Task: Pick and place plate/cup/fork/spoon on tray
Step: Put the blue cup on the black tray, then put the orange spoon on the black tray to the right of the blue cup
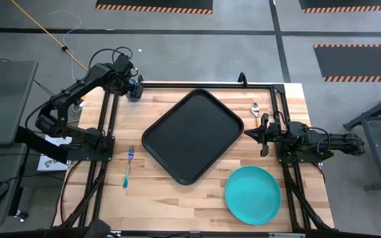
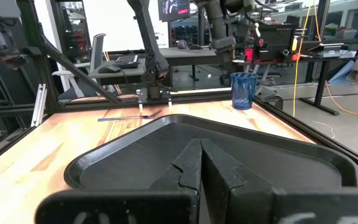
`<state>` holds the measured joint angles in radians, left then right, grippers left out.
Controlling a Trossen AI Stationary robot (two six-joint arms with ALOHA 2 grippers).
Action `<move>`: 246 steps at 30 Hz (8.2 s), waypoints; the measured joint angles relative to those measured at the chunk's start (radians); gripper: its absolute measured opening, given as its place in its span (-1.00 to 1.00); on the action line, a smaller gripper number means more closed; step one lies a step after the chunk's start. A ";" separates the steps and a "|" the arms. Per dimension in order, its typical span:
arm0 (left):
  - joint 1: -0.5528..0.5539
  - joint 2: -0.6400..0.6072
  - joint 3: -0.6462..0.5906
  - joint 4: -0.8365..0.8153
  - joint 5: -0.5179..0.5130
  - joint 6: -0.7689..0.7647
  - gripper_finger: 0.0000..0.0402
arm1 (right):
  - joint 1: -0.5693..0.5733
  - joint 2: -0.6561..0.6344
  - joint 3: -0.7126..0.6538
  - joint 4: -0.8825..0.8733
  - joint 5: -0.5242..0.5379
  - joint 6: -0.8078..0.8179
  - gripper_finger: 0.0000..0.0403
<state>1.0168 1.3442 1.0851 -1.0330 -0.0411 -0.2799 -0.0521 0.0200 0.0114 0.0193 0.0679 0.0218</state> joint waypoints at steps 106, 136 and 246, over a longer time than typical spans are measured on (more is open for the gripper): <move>-0.626 0.991 1.136 -0.046 -0.041 0.203 -0.28 | 0.000 0.000 0.000 0.000 0.000 0.000 -1.00; -0.619 0.800 1.155 -0.004 0.003 0.080 0.20 | 0.000 0.000 0.000 0.000 0.000 0.000 -1.00; -0.839 -0.343 -0.174 1.188 -0.145 -0.057 0.20 | -0.759 1.655 0.876 -0.902 0.027 0.574 0.27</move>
<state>0.1780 1.0012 0.9108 0.1551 -0.1858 -0.3370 -0.8114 1.6753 0.8870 -0.8829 0.0954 0.5961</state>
